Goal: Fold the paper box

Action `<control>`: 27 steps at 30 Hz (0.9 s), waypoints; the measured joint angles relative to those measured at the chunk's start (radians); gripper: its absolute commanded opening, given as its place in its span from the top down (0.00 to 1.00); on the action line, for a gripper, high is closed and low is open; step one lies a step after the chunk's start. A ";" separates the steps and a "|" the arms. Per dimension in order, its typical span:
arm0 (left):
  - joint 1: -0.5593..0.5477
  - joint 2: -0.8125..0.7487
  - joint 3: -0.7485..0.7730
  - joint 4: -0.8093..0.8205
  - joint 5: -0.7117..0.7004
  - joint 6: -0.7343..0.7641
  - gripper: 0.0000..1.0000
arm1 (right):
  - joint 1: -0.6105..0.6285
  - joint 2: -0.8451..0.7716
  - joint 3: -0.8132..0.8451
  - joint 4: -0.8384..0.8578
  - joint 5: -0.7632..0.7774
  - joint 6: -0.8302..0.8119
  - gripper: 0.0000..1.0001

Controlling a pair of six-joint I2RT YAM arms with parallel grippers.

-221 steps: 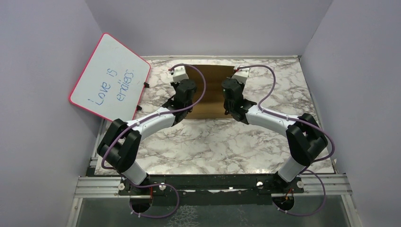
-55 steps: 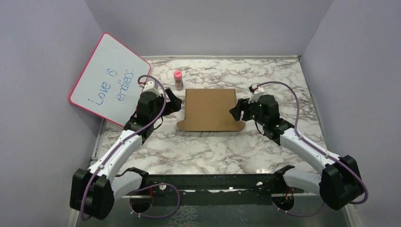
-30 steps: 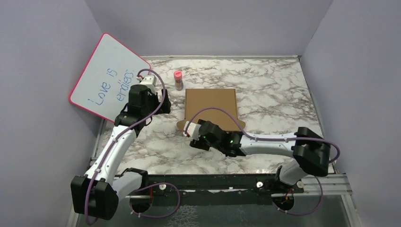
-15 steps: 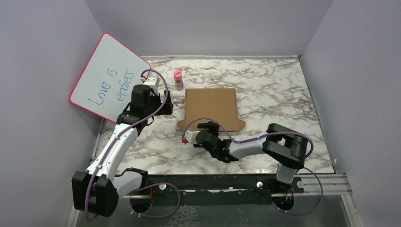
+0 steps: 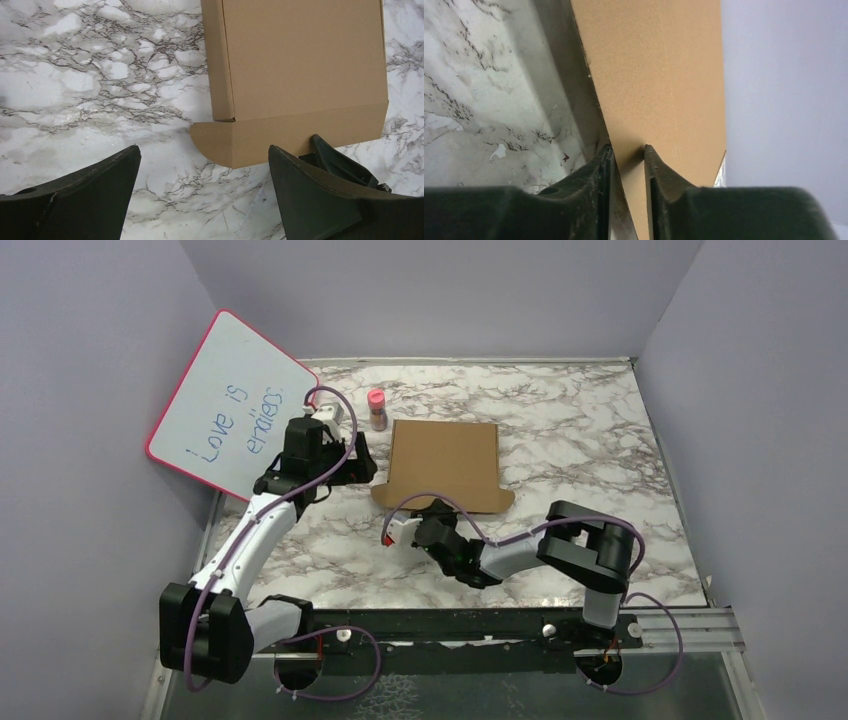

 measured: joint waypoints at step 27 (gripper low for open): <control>0.068 0.225 -0.050 0.267 0.250 -0.336 0.01 | -0.003 -0.266 0.006 -0.233 -0.105 0.080 0.99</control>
